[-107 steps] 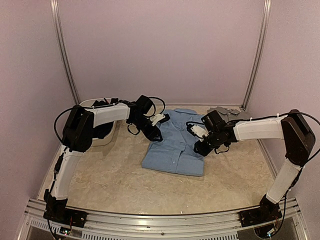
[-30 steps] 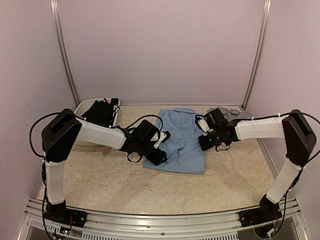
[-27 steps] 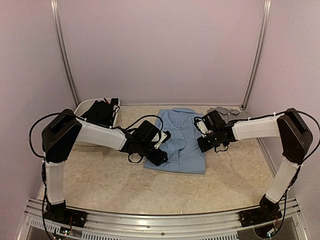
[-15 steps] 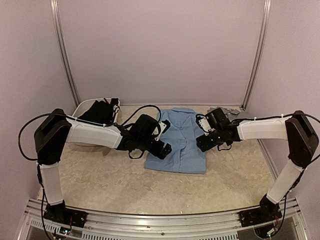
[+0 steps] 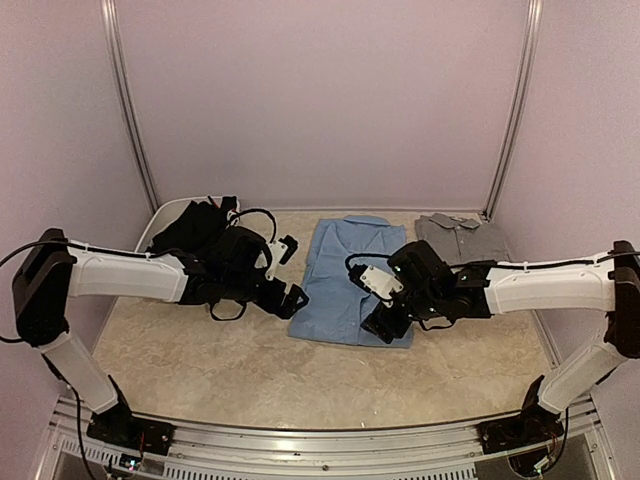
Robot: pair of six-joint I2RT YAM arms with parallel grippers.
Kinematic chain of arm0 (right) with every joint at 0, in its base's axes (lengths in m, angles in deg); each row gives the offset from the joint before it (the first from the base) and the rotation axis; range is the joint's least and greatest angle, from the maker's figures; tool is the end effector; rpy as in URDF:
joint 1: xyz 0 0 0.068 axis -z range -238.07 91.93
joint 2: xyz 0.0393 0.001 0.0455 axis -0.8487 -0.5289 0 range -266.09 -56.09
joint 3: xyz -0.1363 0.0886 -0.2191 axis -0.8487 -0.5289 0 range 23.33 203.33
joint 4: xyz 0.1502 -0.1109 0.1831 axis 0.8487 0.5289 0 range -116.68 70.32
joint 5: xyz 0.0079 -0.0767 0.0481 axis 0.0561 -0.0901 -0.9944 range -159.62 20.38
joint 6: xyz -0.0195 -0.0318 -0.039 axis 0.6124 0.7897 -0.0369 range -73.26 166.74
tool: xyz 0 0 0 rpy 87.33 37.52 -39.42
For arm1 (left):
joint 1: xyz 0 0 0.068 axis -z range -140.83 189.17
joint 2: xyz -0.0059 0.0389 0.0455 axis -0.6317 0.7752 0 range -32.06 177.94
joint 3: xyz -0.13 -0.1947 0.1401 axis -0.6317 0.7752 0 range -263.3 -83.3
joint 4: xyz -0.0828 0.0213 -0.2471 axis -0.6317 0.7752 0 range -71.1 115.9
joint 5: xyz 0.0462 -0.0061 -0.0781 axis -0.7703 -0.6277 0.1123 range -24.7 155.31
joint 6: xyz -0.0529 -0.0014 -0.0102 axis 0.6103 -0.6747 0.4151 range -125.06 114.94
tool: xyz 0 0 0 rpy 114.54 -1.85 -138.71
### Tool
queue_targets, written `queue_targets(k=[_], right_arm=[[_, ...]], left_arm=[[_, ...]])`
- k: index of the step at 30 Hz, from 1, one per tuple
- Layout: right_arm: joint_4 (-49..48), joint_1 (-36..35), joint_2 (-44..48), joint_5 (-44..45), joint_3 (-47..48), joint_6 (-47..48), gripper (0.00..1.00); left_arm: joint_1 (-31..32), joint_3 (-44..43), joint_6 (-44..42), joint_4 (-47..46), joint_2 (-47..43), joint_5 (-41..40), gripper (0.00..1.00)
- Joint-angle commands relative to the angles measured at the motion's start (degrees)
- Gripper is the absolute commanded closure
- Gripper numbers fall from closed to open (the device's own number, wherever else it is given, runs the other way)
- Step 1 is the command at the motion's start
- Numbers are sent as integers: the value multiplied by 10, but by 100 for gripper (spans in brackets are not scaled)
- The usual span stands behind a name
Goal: Fold and stack the long sleeve shirts
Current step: Smooth out the 2/3-rectangle-folded shirt at the center of the board, then pick up the 2/3-rectangle-folded shirt from the center of the board.
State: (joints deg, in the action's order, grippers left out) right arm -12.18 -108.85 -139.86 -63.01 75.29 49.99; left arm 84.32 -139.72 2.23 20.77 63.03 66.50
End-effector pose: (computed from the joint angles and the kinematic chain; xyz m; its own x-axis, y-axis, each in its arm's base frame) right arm 0.1970 0.2350 0.2187 -0.4156 -0.5984 -0.6850 -0.7441 0.6568 -0.1223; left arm 0.2502 -0.2525 0.1990 -0.5460 0.3689 -0.7522 0.6559 0.7468 -0.1098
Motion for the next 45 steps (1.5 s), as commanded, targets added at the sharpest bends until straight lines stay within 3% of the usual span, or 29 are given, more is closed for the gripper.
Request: queue_targets(k=[1, 10, 16, 21, 31, 37, 45], right_arm=[[15, -38, -47, 24, 2, 28, 20], [39, -55, -99, 60, 6, 28, 25], [57, -56, -94, 88, -12, -3, 25], [61, -56, -79, 104, -29, -56, 24], [60, -56, -53, 90, -52, -92, 24], [56, -56, -31, 69, -60, -112, 25], [68, -56, -2, 65, -70, -165, 25]], left_arm=[[-5, 27, 4, -7, -47, 1, 1], [5, 38, -68, 1, -23, 15, 1], [55, 109, -189, -62, -19, 26, 8], [60, 132, -251, -71, -31, 40, 10], [64, 78, -308, -49, 36, -10, 14], [64, 51, -323, -58, 74, -22, 24], [70, 24, -336, -21, 116, 8, 52]])
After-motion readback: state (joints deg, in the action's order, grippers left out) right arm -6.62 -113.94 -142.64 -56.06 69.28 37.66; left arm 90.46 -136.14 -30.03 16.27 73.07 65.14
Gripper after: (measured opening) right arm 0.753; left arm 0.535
